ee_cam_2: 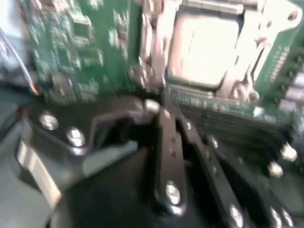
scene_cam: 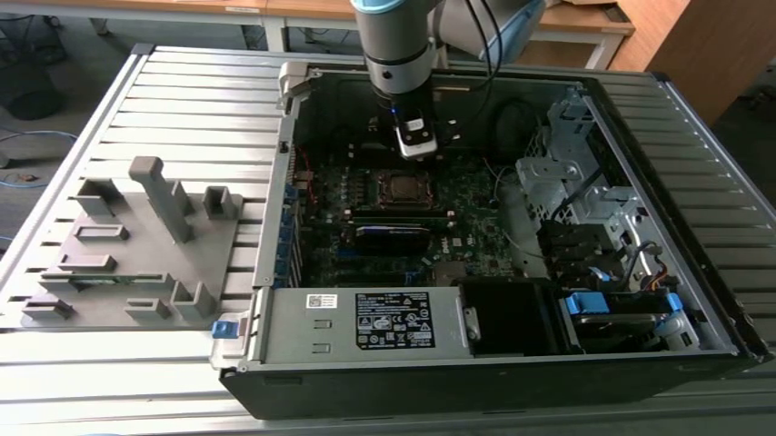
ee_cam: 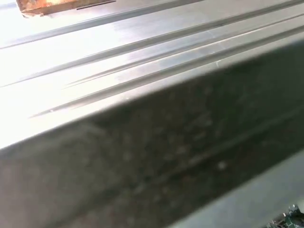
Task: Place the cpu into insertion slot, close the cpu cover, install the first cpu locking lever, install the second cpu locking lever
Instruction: 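Install the first cpu locking lever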
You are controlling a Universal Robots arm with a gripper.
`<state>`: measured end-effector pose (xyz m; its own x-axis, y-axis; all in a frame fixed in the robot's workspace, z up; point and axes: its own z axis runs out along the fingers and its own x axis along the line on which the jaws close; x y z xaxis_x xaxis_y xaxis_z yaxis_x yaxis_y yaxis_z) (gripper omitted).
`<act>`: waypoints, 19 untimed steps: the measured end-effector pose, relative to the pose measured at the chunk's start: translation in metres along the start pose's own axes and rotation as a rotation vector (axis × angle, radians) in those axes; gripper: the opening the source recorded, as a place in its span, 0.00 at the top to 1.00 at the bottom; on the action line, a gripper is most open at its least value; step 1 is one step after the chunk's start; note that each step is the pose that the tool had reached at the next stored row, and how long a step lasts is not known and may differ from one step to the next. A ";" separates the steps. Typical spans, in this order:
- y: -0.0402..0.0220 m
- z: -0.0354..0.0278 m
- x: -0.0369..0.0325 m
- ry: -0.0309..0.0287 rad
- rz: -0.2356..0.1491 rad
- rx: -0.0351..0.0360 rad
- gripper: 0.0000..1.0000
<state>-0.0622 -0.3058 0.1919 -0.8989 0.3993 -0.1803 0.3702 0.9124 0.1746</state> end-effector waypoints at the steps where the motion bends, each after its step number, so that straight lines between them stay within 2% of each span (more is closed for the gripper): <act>1: 0.0002 0.0000 -0.0005 0.0002 0.000 0.0004 0.89; 5: 0.0011 -0.0008 -0.0024 0.0033 0.001 -0.0041 0.89; 7: 0.0016 -0.0035 -0.0030 0.0056 0.002 -0.0036 0.89; 11: 0.0030 -0.0109 -0.0045 0.0088 0.002 -0.0022 0.89; 17: 0.0056 -0.0254 -0.0072 0.0131 0.003 -0.0002 0.89; 19: 0.0060 -0.0279 -0.0077 0.0139 0.003 0.0003 0.89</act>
<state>-0.0596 -0.3059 0.2213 -0.9011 0.4005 -0.1664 0.3728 0.9113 0.1748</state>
